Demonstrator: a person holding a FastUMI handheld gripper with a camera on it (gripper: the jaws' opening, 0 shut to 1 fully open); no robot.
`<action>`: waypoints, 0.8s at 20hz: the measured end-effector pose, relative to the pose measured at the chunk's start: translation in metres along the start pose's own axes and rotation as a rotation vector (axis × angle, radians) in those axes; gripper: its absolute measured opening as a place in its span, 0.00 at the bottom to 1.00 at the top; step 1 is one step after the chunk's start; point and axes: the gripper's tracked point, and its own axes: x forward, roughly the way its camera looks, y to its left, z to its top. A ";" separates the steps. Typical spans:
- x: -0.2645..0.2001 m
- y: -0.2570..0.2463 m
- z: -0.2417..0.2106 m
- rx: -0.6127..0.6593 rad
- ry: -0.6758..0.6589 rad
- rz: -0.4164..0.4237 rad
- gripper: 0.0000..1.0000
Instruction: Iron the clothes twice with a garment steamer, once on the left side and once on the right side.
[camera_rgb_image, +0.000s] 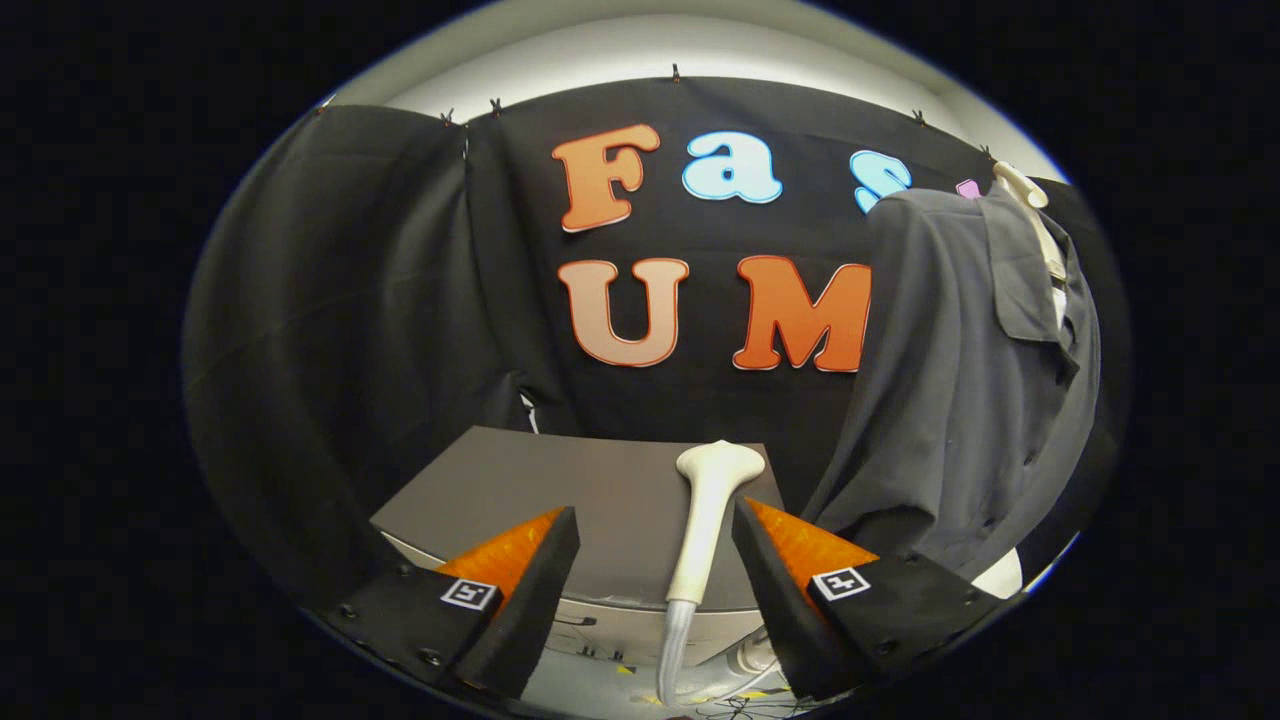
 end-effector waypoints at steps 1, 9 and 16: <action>0.017 0.002 -0.003 -0.001 0.035 0.010 0.99; 0.109 -0.041 -0.005 0.010 0.180 -0.117 0.99; 0.156 -0.058 -0.029 0.053 0.298 -0.150 0.98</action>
